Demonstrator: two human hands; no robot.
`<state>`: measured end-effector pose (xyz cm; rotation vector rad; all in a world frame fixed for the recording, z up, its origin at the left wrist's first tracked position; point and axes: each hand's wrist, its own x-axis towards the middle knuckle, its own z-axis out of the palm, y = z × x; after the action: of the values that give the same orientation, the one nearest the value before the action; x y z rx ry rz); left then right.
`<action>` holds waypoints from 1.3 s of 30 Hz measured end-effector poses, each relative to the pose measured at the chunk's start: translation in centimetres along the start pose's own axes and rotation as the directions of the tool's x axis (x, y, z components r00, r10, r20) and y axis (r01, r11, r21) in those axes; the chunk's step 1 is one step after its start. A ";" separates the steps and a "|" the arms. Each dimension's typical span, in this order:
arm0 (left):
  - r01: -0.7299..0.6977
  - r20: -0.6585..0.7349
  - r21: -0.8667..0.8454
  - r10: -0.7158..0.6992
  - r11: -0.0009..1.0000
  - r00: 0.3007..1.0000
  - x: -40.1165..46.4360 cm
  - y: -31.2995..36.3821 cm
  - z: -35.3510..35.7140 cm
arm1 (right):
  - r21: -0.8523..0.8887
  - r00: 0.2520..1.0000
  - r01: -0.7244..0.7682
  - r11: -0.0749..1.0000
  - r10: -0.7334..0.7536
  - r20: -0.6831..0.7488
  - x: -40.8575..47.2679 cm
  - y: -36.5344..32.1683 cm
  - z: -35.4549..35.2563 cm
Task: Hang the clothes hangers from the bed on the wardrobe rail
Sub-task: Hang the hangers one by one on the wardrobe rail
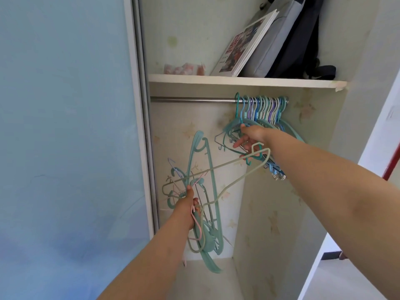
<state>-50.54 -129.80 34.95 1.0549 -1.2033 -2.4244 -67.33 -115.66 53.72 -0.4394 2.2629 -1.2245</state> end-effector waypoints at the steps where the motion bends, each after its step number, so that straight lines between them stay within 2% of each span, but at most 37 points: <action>1: -0.001 0.001 -0.004 0.001 1.000 1.000 -0.1 0.0 0.0 | 0.026 1.000 0.024 0.999 -0.023 -0.004 0.2 -0.1 0.0; 5: -0.005 -0.004 0.006 0.005 1.000 1.000 0.1 0.1 -0.1 | 0.135 0.995 0.091 0.987 -0.084 -0.060 -0.4 -0.2 0.6; 8: -0.002 -0.006 0.002 0.002 1.000 1.000 0.1 0.0 -0.2 | 0.149 0.998 0.064 0.987 -0.063 -0.017 -0.8 -0.5 -0.2; 11: -0.025 -0.010 -0.005 0.025 1.000 1.000 0.1 -0.1 -0.3 | 0.091 0.999 0.024 0.996 -0.028 0.042 -1.6 -1.8 -1.6; 15: -0.033 -0.010 -0.022 0.033 0.999 0.999 0.7 -0.3 -0.6 | 0.010 0.999 -0.014 1.000 0.013 0.048 -2.5 -2.9 -2.8; 17: -0.045 0.001 -0.036 0.045 0.998 0.999 1.1 -0.6 -0.9 | -0.016 0.999 -0.022 1.000 0.022 0.032 -2.7 -2.8 -2.9; 24: -0.067 -0.011 -0.061 0.066 0.996 0.998 1.8 -1.0 -0.7 | 0.053 0.995 0.024 0.998 -0.018 -0.096 -1.5 -1.0 0.1; 29: -0.073 -0.018 -0.048 0.072 0.996 0.997 2.1 -1.0 -0.2 | 0.225 0.998 -0.024 0.974 0.038 -0.057 0.0 0.7 1.3; 32: -0.063 -0.003 -0.074 0.063 0.995 0.998 2.2 -1.0 0.0 | 0.330 0.999 0.017 0.944 -0.002 -0.046 0.0 1.4 1.7; 35: -0.053 0.014 -0.103 0.054 0.993 0.998 2.3 -0.9 0.0 | 0.351 0.999 0.014 0.936 -0.024 0.025 -0.4 2.1 1.3; 39: -0.049 0.014 -0.106 0.051 0.993 0.999 2.6 -0.9 -0.2 | 0.542 0.986 -0.031 0.840 -0.065 0.156 -0.8 2.6 0.2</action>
<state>-52.17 -130.64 32.86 0.9642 -1.0797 -2.4333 -66.67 -113.94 51.67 -0.3257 1.6669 -1.6932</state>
